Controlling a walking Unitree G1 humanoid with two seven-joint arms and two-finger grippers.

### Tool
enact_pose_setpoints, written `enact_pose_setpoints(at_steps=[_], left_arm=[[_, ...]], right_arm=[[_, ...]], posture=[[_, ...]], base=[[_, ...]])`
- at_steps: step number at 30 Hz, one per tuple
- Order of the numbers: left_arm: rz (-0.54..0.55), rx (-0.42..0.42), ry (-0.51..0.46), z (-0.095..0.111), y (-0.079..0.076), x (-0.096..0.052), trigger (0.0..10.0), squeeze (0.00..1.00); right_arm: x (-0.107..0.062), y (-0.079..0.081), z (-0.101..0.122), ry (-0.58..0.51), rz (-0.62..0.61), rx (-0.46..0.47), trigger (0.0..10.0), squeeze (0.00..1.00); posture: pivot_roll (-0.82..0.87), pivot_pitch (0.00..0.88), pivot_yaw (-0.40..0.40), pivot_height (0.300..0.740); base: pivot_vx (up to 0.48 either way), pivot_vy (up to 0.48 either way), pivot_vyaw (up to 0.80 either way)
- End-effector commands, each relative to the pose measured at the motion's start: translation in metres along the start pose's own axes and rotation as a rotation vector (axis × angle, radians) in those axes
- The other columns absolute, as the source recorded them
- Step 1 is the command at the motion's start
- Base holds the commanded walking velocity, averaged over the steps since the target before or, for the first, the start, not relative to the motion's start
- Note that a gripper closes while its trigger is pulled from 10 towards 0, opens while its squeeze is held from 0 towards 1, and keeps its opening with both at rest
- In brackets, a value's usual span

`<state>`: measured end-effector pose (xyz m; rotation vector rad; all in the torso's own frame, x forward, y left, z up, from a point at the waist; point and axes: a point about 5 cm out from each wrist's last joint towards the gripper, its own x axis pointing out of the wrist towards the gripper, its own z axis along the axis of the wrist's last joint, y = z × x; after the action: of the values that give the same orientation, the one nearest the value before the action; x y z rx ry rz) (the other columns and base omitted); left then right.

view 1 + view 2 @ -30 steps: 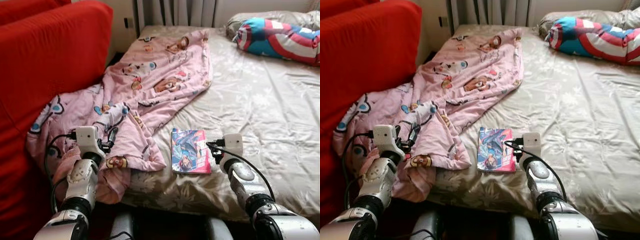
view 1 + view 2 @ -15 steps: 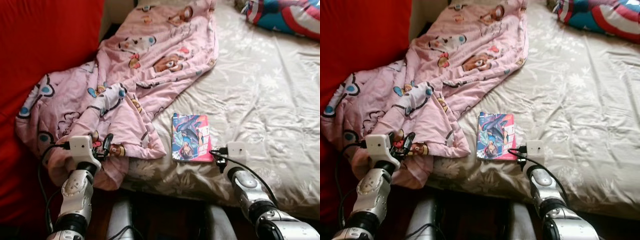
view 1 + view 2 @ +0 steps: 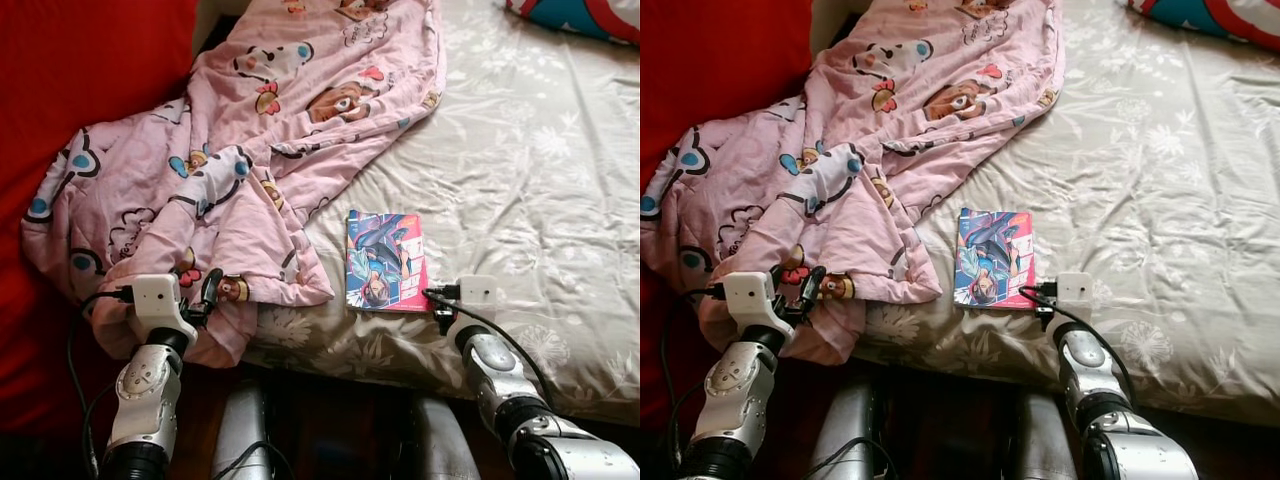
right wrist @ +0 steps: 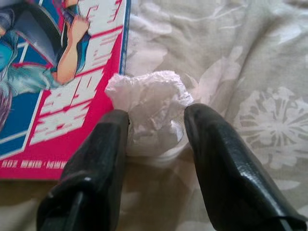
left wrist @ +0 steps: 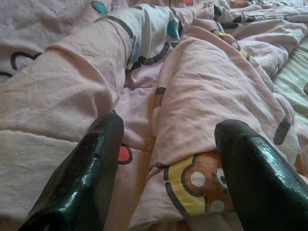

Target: Clean up the room

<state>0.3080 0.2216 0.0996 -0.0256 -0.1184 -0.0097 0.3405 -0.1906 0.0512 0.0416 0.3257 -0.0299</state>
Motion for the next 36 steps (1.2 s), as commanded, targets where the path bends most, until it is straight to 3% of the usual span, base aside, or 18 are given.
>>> enact_pose_setpoints(at_steps=[1,2,3,4,36], left_arm=[[0.006,-0.002,0.037,-0.007,0.002,-0.007,10.0,0.00],[0.003,0.002,0.045,-0.008,0.001,-0.008,10.0,0.00],[0.002,0.005,0.047,-0.008,0.001,-0.009,10.0,0.00],[-0.001,0.010,0.050,-0.009,0.000,-0.009,10.0,0.00],[0.045,-0.001,0.112,-0.023,0.000,-0.024,10.0,0.00]], right_arm=[[-0.001,-0.001,-0.003,0.004,-0.005,0.003,10.0,0.00],[-0.002,-0.001,-0.004,0.005,-0.005,-0.005,4.7,0.00],[-0.002,-0.001,-0.004,0.006,-0.004,-0.008,4.7,0.00],[-0.002,-0.001,-0.005,0.011,-0.004,-0.019,0.1,0.00],[-0.009,-0.007,-0.016,-0.007,-0.023,0.000,0.0,0.00]], posture=[[0.15,0.319,0.019,0.587],[0.15,0.321,0.020,0.587],[0.15,0.321,0.020,0.587],[0.14,0.322,0.019,0.587],[0.13,0.301,0.003,0.587]], base=[[0.000,0.000,0.00],[0.000,0.000,0.00],[0.000,0.000,0.00],[0.000,0.000,0.00],[0.000,0.000,0.00]])
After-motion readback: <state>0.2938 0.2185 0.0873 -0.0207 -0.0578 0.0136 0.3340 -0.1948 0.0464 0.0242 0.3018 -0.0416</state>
